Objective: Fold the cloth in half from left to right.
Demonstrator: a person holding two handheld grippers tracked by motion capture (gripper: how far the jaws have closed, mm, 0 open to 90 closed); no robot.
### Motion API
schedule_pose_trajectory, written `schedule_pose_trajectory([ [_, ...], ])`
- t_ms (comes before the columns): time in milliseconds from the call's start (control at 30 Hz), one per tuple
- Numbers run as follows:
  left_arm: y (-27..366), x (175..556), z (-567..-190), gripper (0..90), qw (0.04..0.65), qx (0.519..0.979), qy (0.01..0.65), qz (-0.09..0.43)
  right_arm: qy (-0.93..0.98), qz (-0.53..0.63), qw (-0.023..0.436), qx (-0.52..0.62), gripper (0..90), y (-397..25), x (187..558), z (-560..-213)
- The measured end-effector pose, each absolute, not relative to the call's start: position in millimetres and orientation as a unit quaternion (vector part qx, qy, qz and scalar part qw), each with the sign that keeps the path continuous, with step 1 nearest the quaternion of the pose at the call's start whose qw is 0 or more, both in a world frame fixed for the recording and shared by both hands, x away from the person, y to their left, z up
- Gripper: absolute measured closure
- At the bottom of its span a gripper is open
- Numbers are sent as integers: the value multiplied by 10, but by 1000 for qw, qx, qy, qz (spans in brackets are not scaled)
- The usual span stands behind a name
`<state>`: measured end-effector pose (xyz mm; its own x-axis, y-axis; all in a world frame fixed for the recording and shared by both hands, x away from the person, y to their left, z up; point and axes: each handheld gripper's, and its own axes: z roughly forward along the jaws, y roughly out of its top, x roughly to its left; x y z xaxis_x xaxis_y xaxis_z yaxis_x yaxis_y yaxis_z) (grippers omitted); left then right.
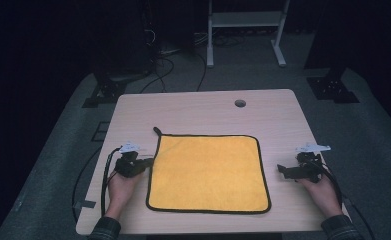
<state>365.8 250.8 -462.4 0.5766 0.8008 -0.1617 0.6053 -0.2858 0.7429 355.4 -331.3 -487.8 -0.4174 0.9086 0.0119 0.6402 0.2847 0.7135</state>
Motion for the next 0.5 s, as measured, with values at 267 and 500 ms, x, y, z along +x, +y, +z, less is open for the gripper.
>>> schedule_pose_trajectory([
  [267,2759,3634,-4561,870,387,781,469,146,775,329,205,498,5,-3314,3556,-4878],
  [500,2957,3591,-4487,869,407,759,487,146,775,329,205,498,5,-3314,3556,-4878],
])
